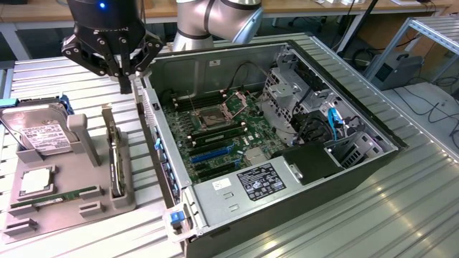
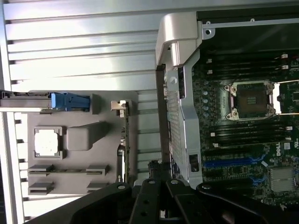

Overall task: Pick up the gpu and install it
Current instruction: 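Reach for the gpu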

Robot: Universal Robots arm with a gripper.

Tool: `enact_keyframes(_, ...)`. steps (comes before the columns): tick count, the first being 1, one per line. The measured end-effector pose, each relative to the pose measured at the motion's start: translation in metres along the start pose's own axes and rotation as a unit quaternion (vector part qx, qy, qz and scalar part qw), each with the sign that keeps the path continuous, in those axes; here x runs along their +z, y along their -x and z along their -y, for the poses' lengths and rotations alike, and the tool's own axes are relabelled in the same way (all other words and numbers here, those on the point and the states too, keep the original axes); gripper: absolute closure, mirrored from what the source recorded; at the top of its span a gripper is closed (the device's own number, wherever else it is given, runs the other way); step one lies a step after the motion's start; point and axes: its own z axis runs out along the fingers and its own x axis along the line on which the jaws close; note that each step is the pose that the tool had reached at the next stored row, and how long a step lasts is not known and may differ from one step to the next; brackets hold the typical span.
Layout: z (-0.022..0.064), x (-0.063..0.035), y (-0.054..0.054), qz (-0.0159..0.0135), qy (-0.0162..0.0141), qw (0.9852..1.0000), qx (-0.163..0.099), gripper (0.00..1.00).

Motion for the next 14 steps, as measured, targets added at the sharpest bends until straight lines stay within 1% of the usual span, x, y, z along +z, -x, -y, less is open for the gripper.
enact_keyframes(10, 0.0006, -0.0001, -0.008, 0.0, 0.0, 1.0, 0.0, 0.89)
enact_keyframes(11, 0.0012, -0.0003, -0.016, 0.0, 0.0, 1.0, 0.0, 0.89)
enact_keyframes(14, 0.0015, -0.0003, -0.02, 0.0, 0.0, 1.0, 0.0, 0.89)
